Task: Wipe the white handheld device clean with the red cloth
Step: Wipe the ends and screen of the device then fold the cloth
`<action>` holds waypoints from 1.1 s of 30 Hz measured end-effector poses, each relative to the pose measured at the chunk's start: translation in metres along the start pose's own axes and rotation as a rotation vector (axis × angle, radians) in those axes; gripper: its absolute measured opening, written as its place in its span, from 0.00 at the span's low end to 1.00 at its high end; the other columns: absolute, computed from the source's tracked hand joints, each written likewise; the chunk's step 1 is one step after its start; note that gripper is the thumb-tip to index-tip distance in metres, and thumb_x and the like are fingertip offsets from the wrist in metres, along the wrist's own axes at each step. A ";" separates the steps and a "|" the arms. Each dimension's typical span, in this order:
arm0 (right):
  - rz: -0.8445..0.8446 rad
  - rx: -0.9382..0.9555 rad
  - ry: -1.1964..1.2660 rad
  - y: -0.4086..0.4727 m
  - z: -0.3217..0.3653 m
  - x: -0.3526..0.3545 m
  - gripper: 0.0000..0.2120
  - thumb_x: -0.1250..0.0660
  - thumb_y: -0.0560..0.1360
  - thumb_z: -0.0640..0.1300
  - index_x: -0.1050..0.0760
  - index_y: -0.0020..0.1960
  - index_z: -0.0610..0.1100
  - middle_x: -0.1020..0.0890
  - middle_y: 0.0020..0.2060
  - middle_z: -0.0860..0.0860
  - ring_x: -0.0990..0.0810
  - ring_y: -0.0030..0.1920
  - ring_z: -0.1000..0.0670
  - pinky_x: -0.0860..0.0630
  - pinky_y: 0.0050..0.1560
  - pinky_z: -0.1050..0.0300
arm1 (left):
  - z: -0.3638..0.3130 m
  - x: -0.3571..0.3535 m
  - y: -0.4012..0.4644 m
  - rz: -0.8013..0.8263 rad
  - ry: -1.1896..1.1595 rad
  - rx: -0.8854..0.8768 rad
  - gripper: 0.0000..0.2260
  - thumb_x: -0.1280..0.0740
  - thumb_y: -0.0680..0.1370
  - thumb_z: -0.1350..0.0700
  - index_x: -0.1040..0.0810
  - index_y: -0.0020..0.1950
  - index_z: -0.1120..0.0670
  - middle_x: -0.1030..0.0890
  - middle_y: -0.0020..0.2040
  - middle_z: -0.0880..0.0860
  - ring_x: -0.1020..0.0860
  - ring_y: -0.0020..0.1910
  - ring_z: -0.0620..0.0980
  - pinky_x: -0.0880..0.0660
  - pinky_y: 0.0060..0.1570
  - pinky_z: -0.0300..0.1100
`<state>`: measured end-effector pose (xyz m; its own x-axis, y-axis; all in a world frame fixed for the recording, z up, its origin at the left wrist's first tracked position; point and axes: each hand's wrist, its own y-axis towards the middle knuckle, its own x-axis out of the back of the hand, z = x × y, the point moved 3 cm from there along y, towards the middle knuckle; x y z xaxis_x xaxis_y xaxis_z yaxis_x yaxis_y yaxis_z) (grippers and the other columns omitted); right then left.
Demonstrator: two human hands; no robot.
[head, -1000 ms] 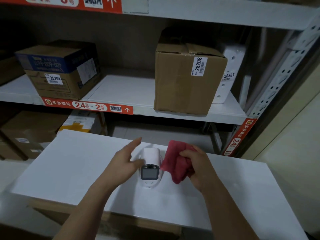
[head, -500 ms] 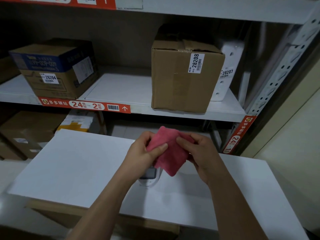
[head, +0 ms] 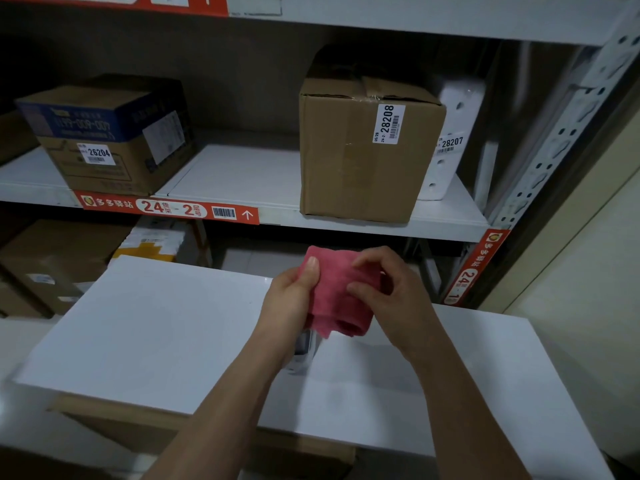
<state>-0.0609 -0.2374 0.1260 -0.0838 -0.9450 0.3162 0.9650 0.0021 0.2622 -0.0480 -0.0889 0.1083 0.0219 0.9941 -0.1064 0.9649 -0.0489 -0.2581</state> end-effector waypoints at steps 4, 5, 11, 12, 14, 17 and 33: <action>-0.096 -0.013 0.043 0.000 -0.005 0.001 0.14 0.29 0.70 0.34 0.21 0.46 0.53 0.19 0.48 0.55 0.21 0.50 0.54 0.22 0.49 0.60 | 0.005 -0.008 0.001 -0.092 -0.066 -0.030 0.16 0.42 0.82 0.50 0.22 0.57 0.59 0.15 0.46 0.63 0.16 0.44 0.62 0.18 0.44 0.57; -0.133 -0.045 0.088 -0.001 -0.006 0.001 0.13 0.30 0.71 0.35 0.21 0.48 0.53 0.20 0.49 0.57 0.20 0.51 0.53 0.20 0.48 0.58 | 0.007 -0.011 0.001 -0.116 -0.090 -0.026 0.15 0.42 0.82 0.50 0.23 0.57 0.59 0.16 0.46 0.63 0.16 0.44 0.63 0.18 0.44 0.58; -0.062 -0.577 0.554 -0.005 -0.030 0.000 0.27 0.26 0.66 0.48 0.29 0.63 0.48 0.19 0.54 0.46 0.17 0.51 0.43 0.19 0.49 0.47 | 0.012 -0.034 -0.005 -0.156 -0.327 0.057 0.13 0.41 0.82 0.55 0.28 0.60 0.63 0.19 0.50 0.62 0.19 0.44 0.60 0.20 0.42 0.52; -0.062 -0.620 0.566 -0.005 -0.035 0.001 0.25 0.26 0.67 0.46 0.27 0.62 0.45 0.18 0.54 0.44 0.17 0.50 0.42 0.19 0.48 0.47 | 0.013 -0.038 -0.006 -0.143 -0.348 0.067 0.12 0.40 0.82 0.56 0.28 0.59 0.63 0.19 0.47 0.61 0.20 0.40 0.57 0.21 0.36 0.47; -0.128 -0.644 0.551 -0.005 -0.042 0.005 0.17 0.28 0.71 0.41 0.24 0.59 0.42 0.17 0.51 0.43 0.17 0.51 0.42 0.19 0.48 0.47 | 0.016 -0.043 -0.009 -0.118 -0.332 0.096 0.09 0.39 0.81 0.58 0.28 0.57 0.62 0.20 0.44 0.59 0.20 0.38 0.55 0.21 0.32 0.45; -0.251 -0.652 0.509 -0.006 -0.053 0.013 0.12 0.31 0.73 0.38 0.23 0.55 0.44 0.16 0.48 0.45 0.18 0.48 0.43 0.21 0.43 0.50 | 0.030 -0.046 -0.010 -0.132 -0.145 0.129 0.06 0.34 0.77 0.60 0.26 0.53 0.60 0.18 0.49 0.61 0.17 0.45 0.59 0.18 0.47 0.55; -0.086 -0.765 -0.066 -0.024 -0.134 -0.022 0.09 0.37 0.71 0.31 0.26 0.50 0.38 0.21 0.44 0.43 0.22 0.45 0.44 0.26 0.45 0.52 | -0.001 0.060 0.001 -0.354 0.598 -0.182 0.15 0.36 0.79 0.57 0.26 0.67 0.52 0.20 0.61 0.50 0.24 0.60 0.49 0.32 0.62 0.43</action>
<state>-0.0493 -0.2605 -0.0091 -0.1580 -0.9100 0.3834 0.8557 -0.3200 -0.4067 -0.0451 -0.0293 0.1025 -0.2114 0.8329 0.5114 0.9678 0.2516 -0.0097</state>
